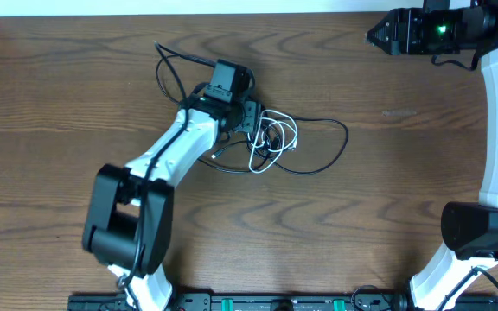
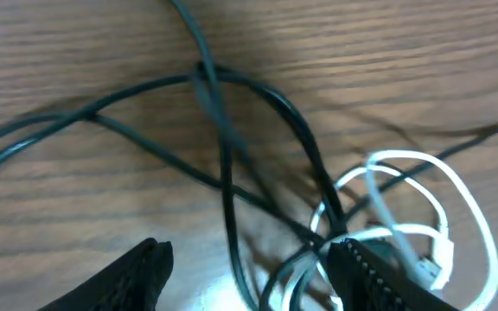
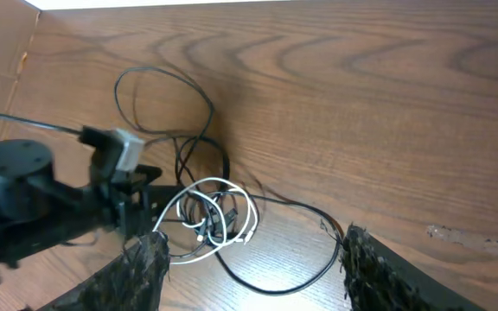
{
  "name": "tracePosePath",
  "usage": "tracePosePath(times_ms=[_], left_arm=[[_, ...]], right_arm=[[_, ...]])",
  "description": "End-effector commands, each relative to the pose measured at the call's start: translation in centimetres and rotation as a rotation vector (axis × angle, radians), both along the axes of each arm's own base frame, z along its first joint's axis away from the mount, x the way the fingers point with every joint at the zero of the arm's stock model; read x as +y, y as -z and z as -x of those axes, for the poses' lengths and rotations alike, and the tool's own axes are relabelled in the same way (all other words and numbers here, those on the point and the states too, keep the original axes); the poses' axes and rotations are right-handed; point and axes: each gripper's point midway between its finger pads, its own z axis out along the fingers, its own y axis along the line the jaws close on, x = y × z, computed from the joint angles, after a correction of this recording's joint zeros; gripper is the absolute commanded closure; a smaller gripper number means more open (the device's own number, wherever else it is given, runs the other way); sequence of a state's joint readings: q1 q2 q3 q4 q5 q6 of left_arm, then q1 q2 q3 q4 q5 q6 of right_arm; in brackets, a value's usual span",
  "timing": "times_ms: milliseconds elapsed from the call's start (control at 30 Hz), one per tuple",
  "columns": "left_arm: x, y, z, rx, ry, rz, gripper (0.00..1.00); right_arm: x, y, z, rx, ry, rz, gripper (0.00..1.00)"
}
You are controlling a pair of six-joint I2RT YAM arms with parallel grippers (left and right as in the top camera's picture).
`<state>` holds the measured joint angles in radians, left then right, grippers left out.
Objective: Untangle cables
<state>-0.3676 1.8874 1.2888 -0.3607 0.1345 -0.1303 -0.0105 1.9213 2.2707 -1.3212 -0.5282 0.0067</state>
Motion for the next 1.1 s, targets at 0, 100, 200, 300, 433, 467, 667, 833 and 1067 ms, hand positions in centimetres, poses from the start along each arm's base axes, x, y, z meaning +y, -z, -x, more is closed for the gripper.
tracePosePath(times_ms=[0,100,200,300,433,467,667,833,1067], left_arm=[[-0.2,2.0,-0.1,0.032,0.008,-0.002,0.38],[-0.1,3.0,0.2,0.061,0.009,-0.011,0.39],[0.0,3.6,0.7,0.089,0.01,-0.018,0.42],[-1.1,3.9,1.8,0.135,0.052,0.039,0.43],[-1.8,3.8,2.3,0.147,0.099,0.068,0.44],[-1.8,3.8,2.2,0.144,0.099,0.068,0.44],[-2.0,3.9,0.9,0.117,0.016,0.105,0.44],[-2.3,5.0,-0.6,0.137,-0.176,0.195,0.5],[-1.8,5.5,-1.1,0.128,-0.219,0.183,0.87]], right_arm=[[0.0,-0.7,0.5,-0.019,-0.009,0.009,0.37],[0.0,-0.7,0.5,-0.019,-0.009,0.009,0.36],[0.0,-0.7,0.5,-0.019,-0.009,0.009,0.35],[0.0,-0.7,0.5,-0.019,-0.009,0.009,0.35],[0.0,-0.7,0.5,-0.019,-0.009,0.008,0.34],[0.0,-0.7,0.5,-0.018,-0.009,0.008,0.34],[0.3,-0.1,0.8,0.006,-0.016,0.008,0.33],[0.5,1.3,0.9,0.044,-0.02,0.008,0.33],[0.5,2.6,0.8,0.066,-0.02,0.007,0.32]])
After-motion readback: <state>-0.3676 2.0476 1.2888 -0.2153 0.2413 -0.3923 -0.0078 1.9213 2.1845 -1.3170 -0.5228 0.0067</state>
